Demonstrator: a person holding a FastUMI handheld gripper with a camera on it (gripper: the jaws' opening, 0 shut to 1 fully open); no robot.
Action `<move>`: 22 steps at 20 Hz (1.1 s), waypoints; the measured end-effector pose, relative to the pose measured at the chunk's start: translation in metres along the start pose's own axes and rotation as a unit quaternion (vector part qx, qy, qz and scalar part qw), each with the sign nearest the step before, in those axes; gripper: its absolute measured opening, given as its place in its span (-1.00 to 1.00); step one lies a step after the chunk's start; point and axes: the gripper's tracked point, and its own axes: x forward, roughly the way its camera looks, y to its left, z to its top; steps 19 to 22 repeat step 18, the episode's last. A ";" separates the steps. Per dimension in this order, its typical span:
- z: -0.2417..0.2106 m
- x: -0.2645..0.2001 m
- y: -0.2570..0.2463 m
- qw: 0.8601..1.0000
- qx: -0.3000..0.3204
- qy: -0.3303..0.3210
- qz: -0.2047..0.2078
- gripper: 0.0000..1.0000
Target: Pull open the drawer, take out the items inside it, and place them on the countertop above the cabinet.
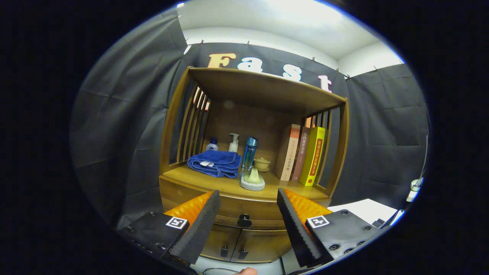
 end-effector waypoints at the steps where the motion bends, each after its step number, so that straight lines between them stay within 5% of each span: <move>1: 0.002 -0.002 -0.001 1.000 0.002 0.000 -0.001 0.96; 22: 0.004 -0.001 0.001 0.998 0.048 -0.030 0.006 0.96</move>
